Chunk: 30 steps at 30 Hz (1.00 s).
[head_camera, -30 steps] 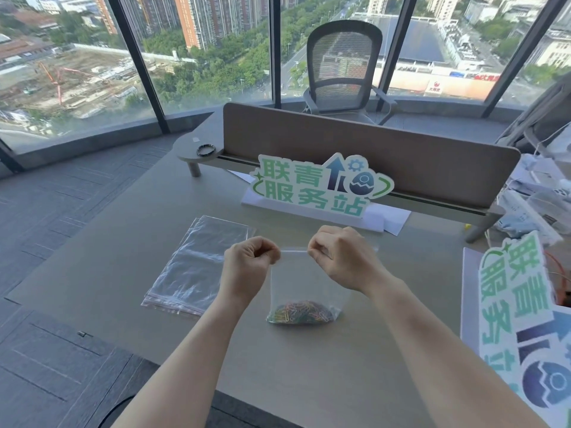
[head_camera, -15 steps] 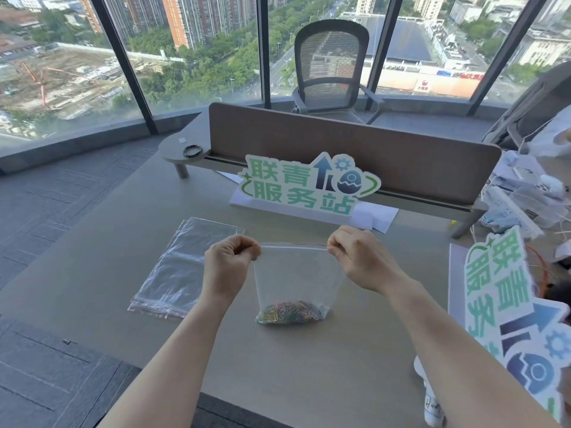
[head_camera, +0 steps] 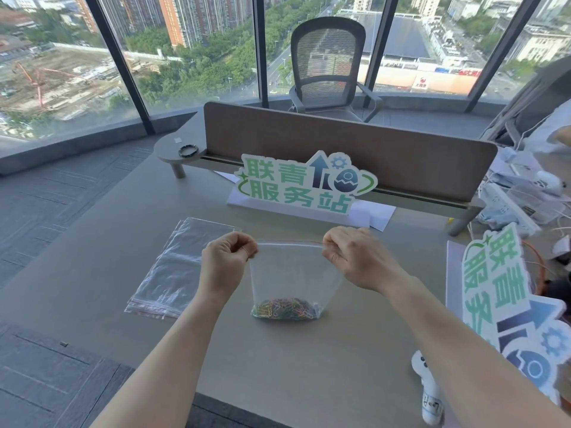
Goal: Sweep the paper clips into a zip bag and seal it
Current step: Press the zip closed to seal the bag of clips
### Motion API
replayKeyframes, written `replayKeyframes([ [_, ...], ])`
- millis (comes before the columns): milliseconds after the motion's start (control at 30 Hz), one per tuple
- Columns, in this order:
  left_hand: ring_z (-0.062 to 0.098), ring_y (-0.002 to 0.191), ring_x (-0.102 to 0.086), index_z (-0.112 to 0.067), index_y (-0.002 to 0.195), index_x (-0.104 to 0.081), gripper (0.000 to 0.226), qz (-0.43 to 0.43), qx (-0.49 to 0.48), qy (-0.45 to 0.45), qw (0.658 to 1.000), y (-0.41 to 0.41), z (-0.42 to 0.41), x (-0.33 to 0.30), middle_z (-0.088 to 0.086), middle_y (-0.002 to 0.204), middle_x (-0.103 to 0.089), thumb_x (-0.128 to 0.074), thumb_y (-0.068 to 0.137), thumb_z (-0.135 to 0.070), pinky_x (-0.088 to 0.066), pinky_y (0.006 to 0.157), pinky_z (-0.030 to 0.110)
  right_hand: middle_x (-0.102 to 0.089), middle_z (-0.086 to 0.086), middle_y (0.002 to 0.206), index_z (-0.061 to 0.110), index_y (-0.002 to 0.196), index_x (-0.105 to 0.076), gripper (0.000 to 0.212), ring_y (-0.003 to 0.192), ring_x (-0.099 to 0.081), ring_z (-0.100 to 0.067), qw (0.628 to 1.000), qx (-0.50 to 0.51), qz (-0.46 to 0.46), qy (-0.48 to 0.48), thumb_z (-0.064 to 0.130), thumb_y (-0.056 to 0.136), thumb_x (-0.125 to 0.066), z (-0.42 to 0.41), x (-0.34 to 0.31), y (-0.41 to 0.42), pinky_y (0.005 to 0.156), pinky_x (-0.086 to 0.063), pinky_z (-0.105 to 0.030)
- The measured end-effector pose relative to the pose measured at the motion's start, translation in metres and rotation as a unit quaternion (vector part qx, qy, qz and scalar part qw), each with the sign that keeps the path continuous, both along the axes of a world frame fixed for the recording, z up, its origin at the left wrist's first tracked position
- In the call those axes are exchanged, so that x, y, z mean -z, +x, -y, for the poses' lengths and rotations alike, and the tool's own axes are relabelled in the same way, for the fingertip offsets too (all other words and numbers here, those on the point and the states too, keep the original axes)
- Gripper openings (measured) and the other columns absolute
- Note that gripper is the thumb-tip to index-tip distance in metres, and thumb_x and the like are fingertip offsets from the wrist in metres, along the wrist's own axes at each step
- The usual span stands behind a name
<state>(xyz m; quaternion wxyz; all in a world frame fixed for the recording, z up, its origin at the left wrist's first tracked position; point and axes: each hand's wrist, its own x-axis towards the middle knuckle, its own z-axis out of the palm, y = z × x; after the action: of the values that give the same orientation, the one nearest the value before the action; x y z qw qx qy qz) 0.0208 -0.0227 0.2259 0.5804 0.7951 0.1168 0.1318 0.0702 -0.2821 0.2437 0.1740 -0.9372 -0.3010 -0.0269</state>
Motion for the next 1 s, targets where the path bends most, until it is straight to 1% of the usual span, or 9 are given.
replayKeyframes([
  [67, 0.015, 0.064, -0.060, -0.023, 0.067, -0.069, 0.027, 0.001, 0.001, -0.003, 1.000, 0.000, 0.000, 0.000, 0.000, 0.063, -0.068, -0.069, 0.080, 0.000, -0.053, 0.075, 0.045, -0.059, 0.008, 0.086, 0.022, 0.090, -0.052, 0.012, 0.084, -0.054, -0.016, 1.000, -0.009, 0.005, 0.003, 0.033, 0.093, -0.056, -0.006, -0.001, 0.000, 0.080, -0.036, -0.033],
  [133, 0.014, 0.063, -0.061, -0.023, 0.067, -0.069, 0.026, 0.002, 0.001, -0.005, 1.000, -0.001, 0.000, 0.000, -0.001, 0.063, -0.068, -0.069, 0.080, 0.000, -0.054, 0.075, 0.045, -0.061, 0.008, 0.086, 0.020, 0.088, -0.054, 0.012, 0.084, -0.056, -0.016, 1.000, -0.016, 0.014, 0.011, 0.032, 0.091, -0.059, -0.014, -0.002, 0.000, 0.080, -0.036, -0.033],
  [267, 0.016, 0.065, -0.061, -0.023, 0.067, -0.069, 0.026, 0.002, 0.002, -0.009, 1.000, -0.002, 0.000, 0.002, 0.000, 0.064, -0.068, -0.069, 0.080, 0.000, -0.054, 0.076, 0.047, -0.061, 0.009, 0.077, 0.020, 0.080, -0.056, 0.011, 0.071, -0.056, -0.015, 0.999, -0.019, 0.031, 0.033, 0.022, 0.090, -0.060, -0.023, -0.004, 0.000, 0.072, -0.032, -0.030],
  [367, 0.017, 0.065, -0.061, -0.023, 0.067, -0.069, 0.027, 0.005, 0.004, -0.007, 1.000, -0.003, 0.000, 0.001, 0.000, 0.064, -0.068, -0.069, 0.080, 0.000, -0.054, 0.076, 0.046, -0.060, 0.010, 0.074, 0.019, 0.078, -0.056, 0.012, 0.067, -0.054, -0.014, 0.999, -0.016, 0.027, 0.044, 0.020, 0.090, -0.059, -0.024, -0.004, -0.001, 0.072, -0.034, -0.030],
  [600, 0.014, 0.063, -0.060, -0.024, 0.066, -0.068, 0.027, 0.009, -0.012, 0.006, 1.000, -0.004, 0.001, 0.000, -0.001, 0.063, -0.068, -0.069, 0.080, 0.000, -0.053, 0.073, 0.041, -0.065, 0.008, 0.076, 0.019, 0.077, -0.058, 0.012, 0.069, -0.057, -0.016, 0.998, -0.002, 0.048, 0.041, 0.018, 0.088, -0.061, -0.020, -0.002, -0.003, 0.072, -0.038, -0.032],
  [733, 0.015, 0.064, -0.061, -0.024, 0.067, -0.068, 0.026, 0.009, -0.018, 0.007, 1.000, -0.002, 0.002, -0.001, 0.000, 0.064, -0.068, -0.070, 0.079, -0.002, -0.053, 0.072, 0.040, -0.064, 0.009, 0.079, 0.019, 0.079, -0.057, 0.012, 0.071, -0.056, -0.016, 0.998, 0.019, 0.053, 0.038, 0.019, 0.091, -0.058, -0.008, 0.003, -0.004, 0.072, -0.037, -0.032],
  [867, 0.013, 0.063, -0.059, -0.021, 0.063, -0.067, 0.026, 0.008, -0.025, 0.009, 1.000, 0.000, 0.004, -0.002, 0.002, 0.064, -0.068, -0.069, 0.079, -0.001, -0.052, 0.068, 0.036, -0.063, 0.009, 0.079, 0.020, 0.079, -0.056, 0.013, 0.071, -0.055, -0.017, 0.997, 0.033, 0.057, 0.043, 0.017, 0.091, -0.059, -0.001, 0.006, -0.004, 0.069, -0.035, -0.031],
  [1000, 0.015, 0.064, -0.060, -0.021, 0.065, -0.067, 0.026, 0.011, -0.032, 0.005, 0.999, 0.001, 0.002, 0.001, 0.004, 0.066, -0.069, -0.067, 0.079, 0.001, -0.051, 0.068, 0.035, -0.063, 0.008, 0.078, 0.020, 0.078, -0.055, 0.013, 0.071, -0.055, -0.019, 0.996, 0.044, 0.059, 0.040, 0.018, 0.091, -0.059, 0.008, 0.007, -0.004, 0.068, -0.038, -0.033],
])
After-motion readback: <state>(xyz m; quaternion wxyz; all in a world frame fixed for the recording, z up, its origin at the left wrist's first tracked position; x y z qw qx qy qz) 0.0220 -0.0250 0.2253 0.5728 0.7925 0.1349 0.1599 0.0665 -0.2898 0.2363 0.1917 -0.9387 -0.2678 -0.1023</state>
